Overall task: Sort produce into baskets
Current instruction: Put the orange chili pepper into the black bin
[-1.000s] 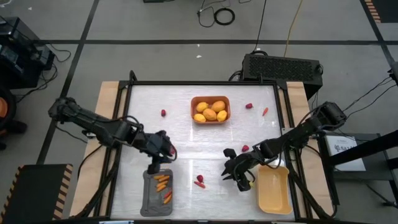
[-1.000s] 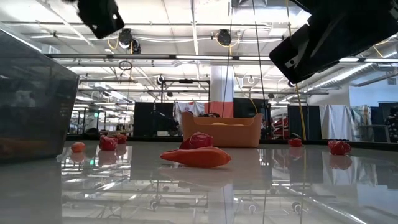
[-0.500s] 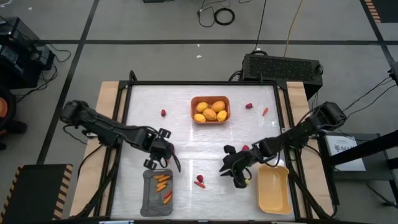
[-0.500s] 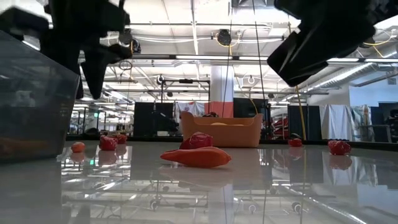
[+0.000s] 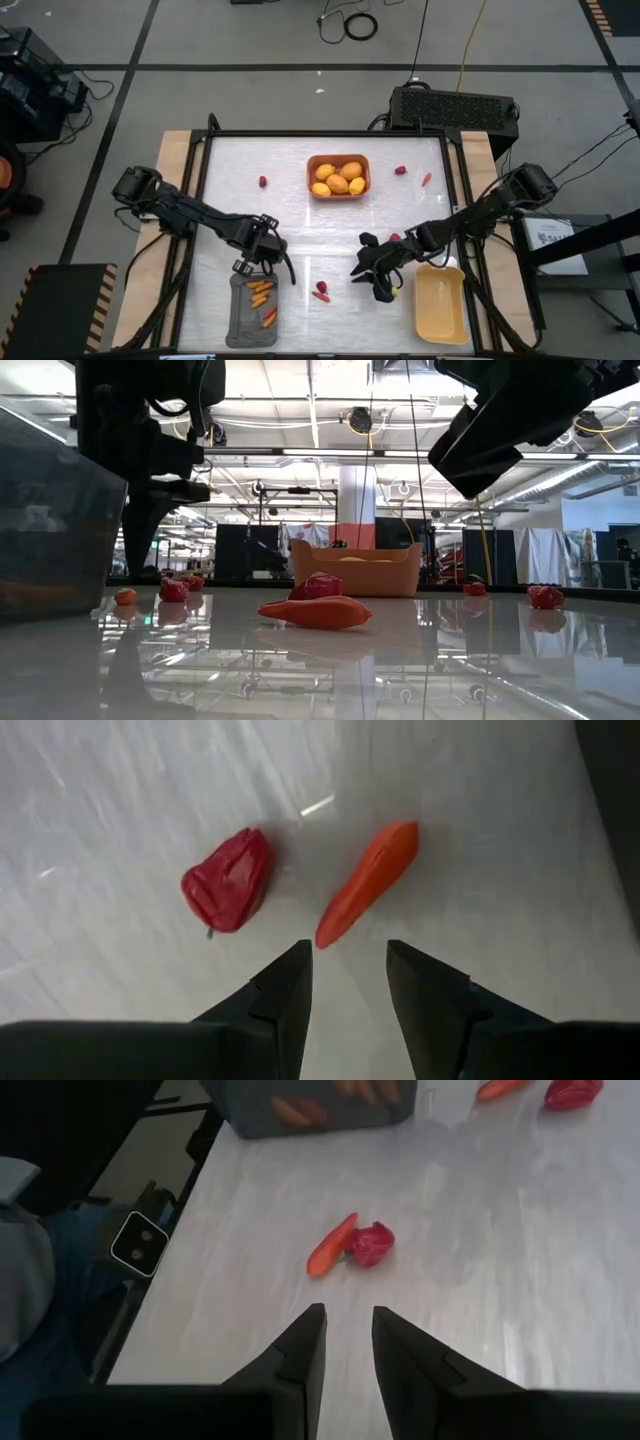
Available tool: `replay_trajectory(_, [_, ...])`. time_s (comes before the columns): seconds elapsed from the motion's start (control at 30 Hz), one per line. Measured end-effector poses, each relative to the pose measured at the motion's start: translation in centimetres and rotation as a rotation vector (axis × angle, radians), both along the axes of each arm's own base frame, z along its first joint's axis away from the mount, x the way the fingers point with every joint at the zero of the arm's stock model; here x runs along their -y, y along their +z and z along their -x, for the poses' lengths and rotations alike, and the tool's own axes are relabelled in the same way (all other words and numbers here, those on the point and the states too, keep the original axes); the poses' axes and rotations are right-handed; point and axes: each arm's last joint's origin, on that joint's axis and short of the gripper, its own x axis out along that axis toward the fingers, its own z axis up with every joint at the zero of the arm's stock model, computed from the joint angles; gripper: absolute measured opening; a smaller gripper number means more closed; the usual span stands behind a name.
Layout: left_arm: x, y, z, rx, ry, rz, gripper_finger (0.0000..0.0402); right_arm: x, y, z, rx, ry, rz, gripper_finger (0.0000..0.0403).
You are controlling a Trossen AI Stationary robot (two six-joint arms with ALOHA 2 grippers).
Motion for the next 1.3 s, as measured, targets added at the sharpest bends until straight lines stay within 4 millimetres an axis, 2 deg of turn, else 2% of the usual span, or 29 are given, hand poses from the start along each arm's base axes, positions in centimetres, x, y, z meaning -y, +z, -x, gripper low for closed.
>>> replay_trajectory(0.3, [0.1, -0.2, -0.4, 0.030, -0.067, 0.003, 0.0139, 0.0, 0.0, 0.0, 0.000, 0.001, 0.001, 0.0077])
replay_trajectory(0.77, [0.4, -1.5, -0.7, -0.034, -0.080, 0.052, 0.0139, 0.0, 0.0, 0.0, -0.001, 0.003, 0.003, 0.0077])
replay_trajectory(0.97, [-0.4, -1.5, -1.0, -0.025, -0.053, 0.053, 0.0137, 0.0, 0.0, 0.0, -0.001, 0.003, 0.004, 0.0077])
replay_trajectory(1.07, [-0.9, -1.6, -1.4, -0.002, -0.034, 0.061, 0.0123, 0.0, 0.0, 0.0, -0.001, 0.003, 0.003, 0.0077])
replay_trajectory(1.3, [-1.0, -1.6, -1.4, -0.009, -0.029, 0.072, 0.0062, -0.1, 0.0, 0.0, -0.002, 0.004, 0.002, 0.0077])
